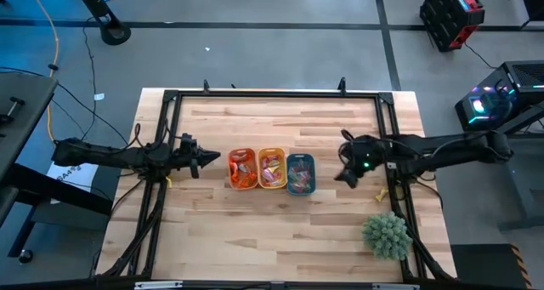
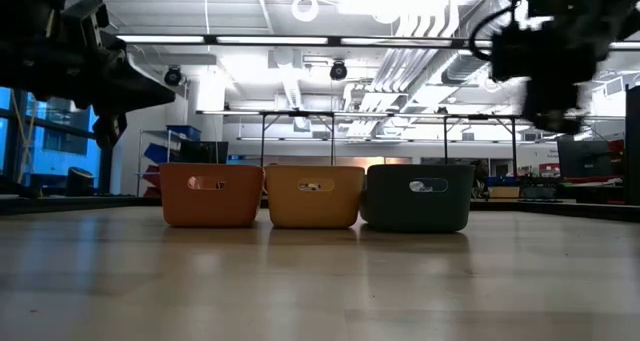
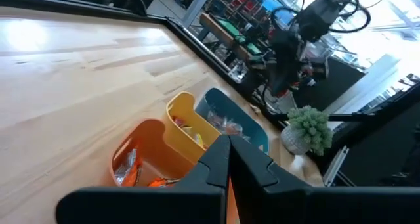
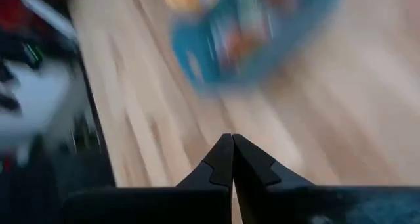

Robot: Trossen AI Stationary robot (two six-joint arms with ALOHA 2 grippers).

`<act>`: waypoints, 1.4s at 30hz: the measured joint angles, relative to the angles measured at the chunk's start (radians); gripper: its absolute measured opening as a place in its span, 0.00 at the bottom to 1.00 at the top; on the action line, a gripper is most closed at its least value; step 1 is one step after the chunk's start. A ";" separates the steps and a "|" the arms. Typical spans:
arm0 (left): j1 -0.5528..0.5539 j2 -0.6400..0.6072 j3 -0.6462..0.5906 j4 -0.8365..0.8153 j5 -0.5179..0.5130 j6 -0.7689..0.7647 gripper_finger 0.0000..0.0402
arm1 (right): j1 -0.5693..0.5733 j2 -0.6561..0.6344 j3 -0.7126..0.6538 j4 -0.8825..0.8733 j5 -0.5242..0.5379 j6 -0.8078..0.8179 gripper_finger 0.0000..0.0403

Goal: Sort candy
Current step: Put the yellow candy into the yellow bin

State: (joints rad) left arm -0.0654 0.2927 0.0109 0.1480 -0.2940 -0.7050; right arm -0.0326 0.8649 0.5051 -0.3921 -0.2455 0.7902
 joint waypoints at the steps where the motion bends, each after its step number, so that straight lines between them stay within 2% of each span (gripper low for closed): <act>1: 0.000 0.002 0.000 -0.001 0.000 -0.001 0.00 | 0.007 -0.009 0.020 -0.096 -0.033 0.002 0.00; 3: 0.000 0.002 0.000 -0.001 0.000 -0.001 0.00 | 0.034 -0.022 0.079 -0.314 -0.056 0.003 0.00; 6: 0.000 0.002 0.000 -0.001 -0.011 -0.001 0.00 | 0.089 -0.014 0.184 -0.643 -0.015 0.032 0.00; 8: 0.000 0.002 0.000 -0.001 -0.015 -0.001 0.00 | 0.124 0.003 0.216 -0.796 -0.012 0.129 0.00; 10: 0.000 0.002 0.000 0.000 -0.016 -0.001 0.00 | 0.157 0.030 0.209 -0.870 -0.043 0.243 0.00; 16: 0.000 0.002 0.000 0.002 -0.007 0.000 0.00 | 0.191 0.171 0.206 -0.829 -0.008 0.380 0.00; 22: 0.000 0.002 0.000 -0.002 -0.003 0.019 0.00 | 0.202 0.373 0.206 -0.839 -0.084 0.217 0.02; 26: 0.000 0.002 0.000 -0.003 -0.001 0.091 0.00 | 0.240 0.519 0.209 -0.866 -0.154 0.115 0.12; 34: -0.001 0.002 0.000 -0.009 0.000 0.080 0.00 | 0.262 0.751 0.213 -0.840 -0.166 -0.002 0.38; 37: -0.001 0.002 0.000 -0.009 0.004 0.080 0.00 | 0.262 0.826 0.213 -0.840 -0.154 -0.029 0.42; 42: -0.001 0.002 0.000 -0.009 0.004 0.080 0.00 | 0.262 0.962 0.213 -0.808 -0.147 -0.124 0.43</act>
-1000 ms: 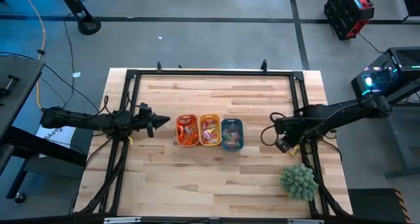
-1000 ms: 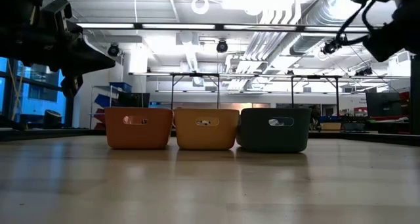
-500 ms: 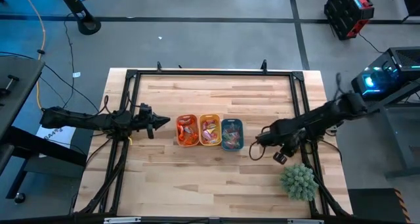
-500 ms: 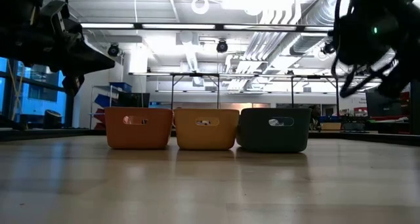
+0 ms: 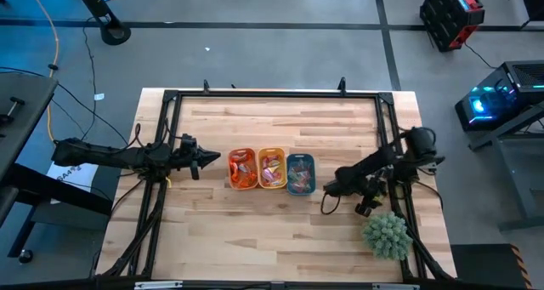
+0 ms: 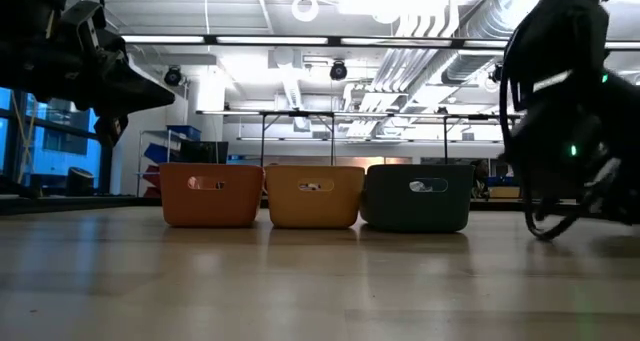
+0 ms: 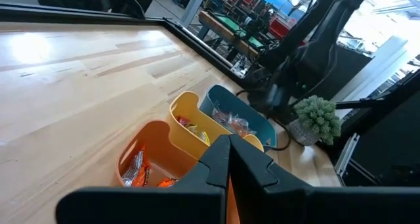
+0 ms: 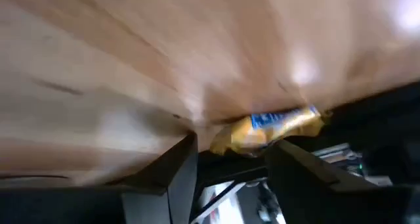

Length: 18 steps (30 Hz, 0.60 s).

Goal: Sort candy
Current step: Put the yellow candy into the yellow bin

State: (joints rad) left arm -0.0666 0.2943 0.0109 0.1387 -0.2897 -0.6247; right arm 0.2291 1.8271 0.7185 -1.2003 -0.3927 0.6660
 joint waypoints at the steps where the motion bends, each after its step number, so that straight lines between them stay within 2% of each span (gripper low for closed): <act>1: 0.000 0.000 0.000 0.000 0.000 0.000 0.00 | 0.000 0.026 0.000 0.010 -0.001 -0.029 0.43; 5: 0.000 0.000 0.000 0.000 0.000 0.000 0.00 | -0.001 0.105 0.007 0.029 -0.007 -0.116 0.43; 11: 0.000 0.000 0.000 0.000 0.000 0.000 0.00 | 0.001 0.109 0.071 -0.005 0.097 -0.190 0.39; 15: 0.001 0.000 0.000 0.000 -0.001 0.000 0.00 | 0.000 0.076 0.145 -0.002 0.161 -0.203 0.30; 18: 0.001 0.000 0.000 0.000 -0.001 -0.001 0.00 | 0.001 0.072 0.178 0.000 0.180 -0.204 0.17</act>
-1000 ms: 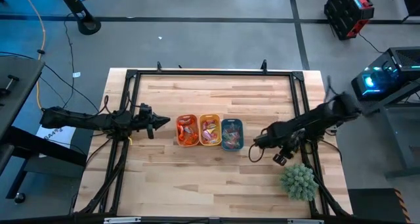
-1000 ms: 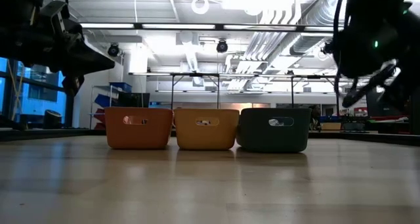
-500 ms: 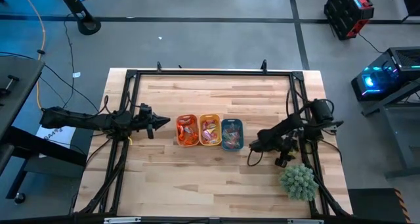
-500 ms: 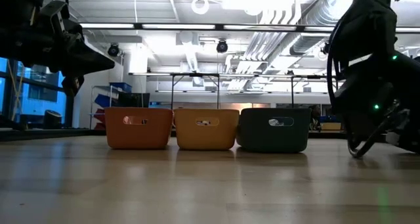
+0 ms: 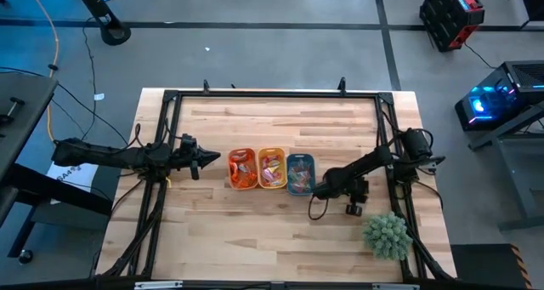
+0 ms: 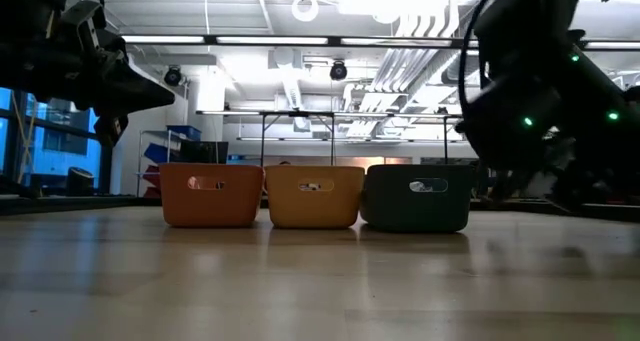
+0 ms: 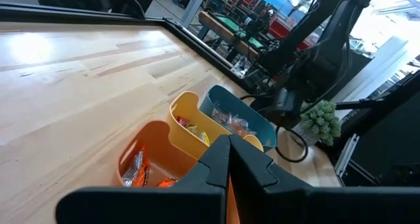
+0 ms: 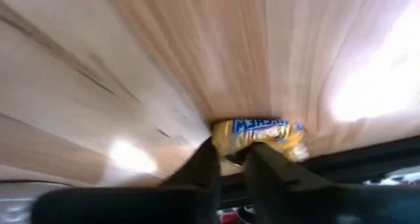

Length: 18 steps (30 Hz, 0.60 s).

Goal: Sort candy
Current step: Put the yellow candy into the yellow bin

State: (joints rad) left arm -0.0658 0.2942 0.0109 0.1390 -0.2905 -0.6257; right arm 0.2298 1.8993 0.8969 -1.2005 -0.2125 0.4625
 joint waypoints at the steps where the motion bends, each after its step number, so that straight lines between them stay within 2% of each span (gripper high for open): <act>1: 0.000 0.000 0.000 0.000 0.000 -0.002 0.00 | 0.000 -0.002 0.011 0.003 0.001 0.000 0.12; 3: 0.000 0.000 0.000 0.000 0.000 -0.001 0.00 | 0.000 -0.002 0.033 0.000 0.003 0.000 0.03; 6: 0.000 0.000 0.000 0.000 0.000 -0.001 0.00 | 0.013 -0.017 0.091 -0.027 0.023 -0.025 0.02; 9: 0.000 0.000 0.000 0.000 0.000 -0.002 0.00 | 0.027 -0.087 0.160 -0.110 0.062 -0.038 0.01; 13: 0.000 0.000 0.000 0.000 0.000 -0.018 0.00 | 0.017 -0.197 0.266 -0.191 0.061 0.000 0.00; 15: 0.000 0.000 0.000 0.000 0.000 -0.018 0.00 | 0.011 -0.260 0.309 -0.165 0.070 0.008 0.00; 18: 0.000 0.000 0.000 -0.002 -0.001 -0.018 0.00 | -0.001 -0.339 0.329 -0.007 0.093 0.000 0.00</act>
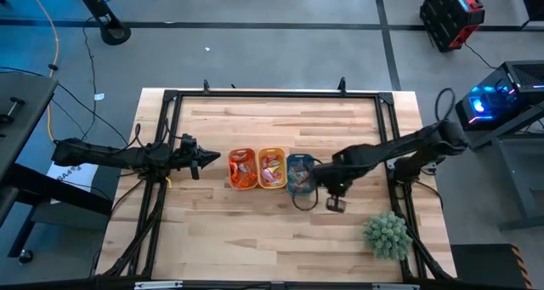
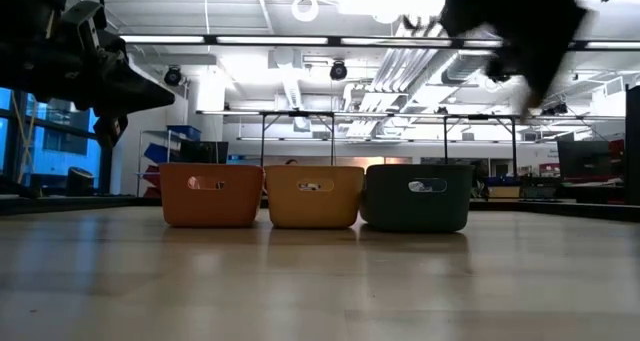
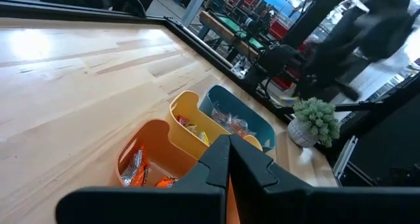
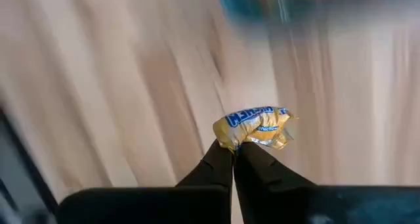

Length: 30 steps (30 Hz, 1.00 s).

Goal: Sort candy
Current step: Put the yellow candy into the yellow bin, then return to Home Position

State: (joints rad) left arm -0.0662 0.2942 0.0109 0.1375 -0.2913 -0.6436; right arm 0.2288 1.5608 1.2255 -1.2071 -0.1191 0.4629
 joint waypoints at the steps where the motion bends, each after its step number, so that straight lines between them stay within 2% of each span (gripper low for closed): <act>1: 0.000 0.000 0.000 0.000 0.000 0.000 0.00 | -0.009 -0.019 -0.003 0.084 0.007 -0.009 0.00; 5: 0.000 0.000 0.000 -0.004 0.000 0.000 0.00 | -0.069 -0.032 -0.020 0.376 0.013 -0.118 0.00; 10: 0.000 0.000 0.000 -0.005 0.000 -0.006 0.00 | -0.157 0.058 -0.021 0.698 -0.014 -0.234 0.00; 14: 0.000 0.000 0.000 -0.005 0.000 -0.010 0.00 | -0.206 0.139 -0.020 0.823 0.009 -0.229 0.00; 18: 0.000 0.000 0.000 -0.005 0.000 -0.010 0.00 | -0.244 0.200 0.037 0.817 0.031 -0.143 0.03; 20: 0.000 0.000 0.000 -0.005 0.000 -0.010 0.00 | -0.251 0.214 0.086 0.820 0.032 -0.141 0.08; 25: 0.000 0.000 0.000 -0.006 0.000 -0.009 0.00 | -0.250 0.228 0.185 0.758 0.037 -0.255 0.25; 30: 0.000 0.000 0.000 -0.006 0.000 -0.007 0.00 | -0.266 0.228 0.211 0.664 0.037 -0.214 0.35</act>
State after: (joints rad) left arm -0.0662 0.2939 0.0109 0.1318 -0.2913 -0.6506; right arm -0.0373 1.7889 1.4361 -0.5435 -0.0825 0.2490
